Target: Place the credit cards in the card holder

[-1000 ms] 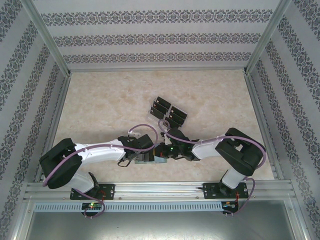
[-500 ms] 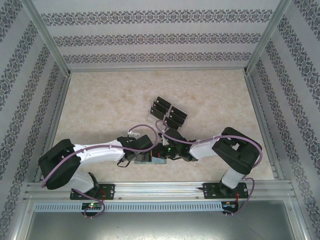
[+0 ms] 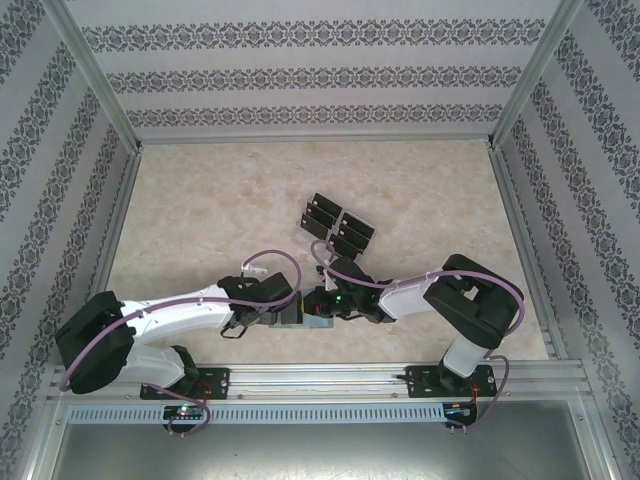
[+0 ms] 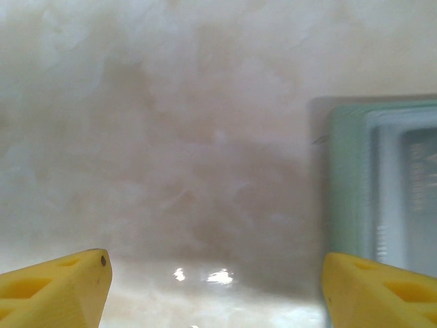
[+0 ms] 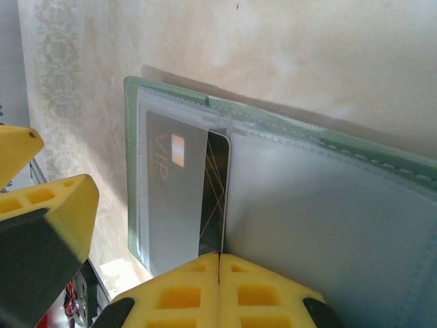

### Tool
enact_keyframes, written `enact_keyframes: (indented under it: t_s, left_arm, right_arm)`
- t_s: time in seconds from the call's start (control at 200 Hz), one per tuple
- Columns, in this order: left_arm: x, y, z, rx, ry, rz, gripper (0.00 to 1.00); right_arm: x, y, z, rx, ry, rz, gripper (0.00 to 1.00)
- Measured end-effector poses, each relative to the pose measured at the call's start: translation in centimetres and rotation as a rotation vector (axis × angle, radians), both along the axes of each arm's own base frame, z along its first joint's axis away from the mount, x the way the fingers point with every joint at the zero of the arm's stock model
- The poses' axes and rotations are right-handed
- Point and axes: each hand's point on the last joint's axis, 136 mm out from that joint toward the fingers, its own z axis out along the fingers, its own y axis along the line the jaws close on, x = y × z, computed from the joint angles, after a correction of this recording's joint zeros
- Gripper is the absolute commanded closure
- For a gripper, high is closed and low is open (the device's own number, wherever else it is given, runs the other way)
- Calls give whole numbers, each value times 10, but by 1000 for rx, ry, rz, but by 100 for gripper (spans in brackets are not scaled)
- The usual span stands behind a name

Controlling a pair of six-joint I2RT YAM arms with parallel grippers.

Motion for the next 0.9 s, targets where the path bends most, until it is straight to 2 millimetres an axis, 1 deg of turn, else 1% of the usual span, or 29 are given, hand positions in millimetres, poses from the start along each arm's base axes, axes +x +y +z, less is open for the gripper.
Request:
enact_keyframes:
  t_s: [0.095,0.33,0.545,0.749,0.904]
  left_arm:
    - [-6,8,-6,24,19,0,19]
    - [-11,13,-13,37,35,-1,20]
    - [-10,7,-14,8,36,-4,20]
    - [-8,0,-16,-20,37,-10,21]
    - [-9,-2,-18,-26,45,-12,21]
  right_arm:
    - [0,0,0,-1,0,0,100]
    - [0,0,0,-4,1,-2,100]
    - [0,0,0,-7,3,-1,100]
    - [-4,4,1,-7,5,11,100]
    - [-7,8,2,-5,7,17,100]
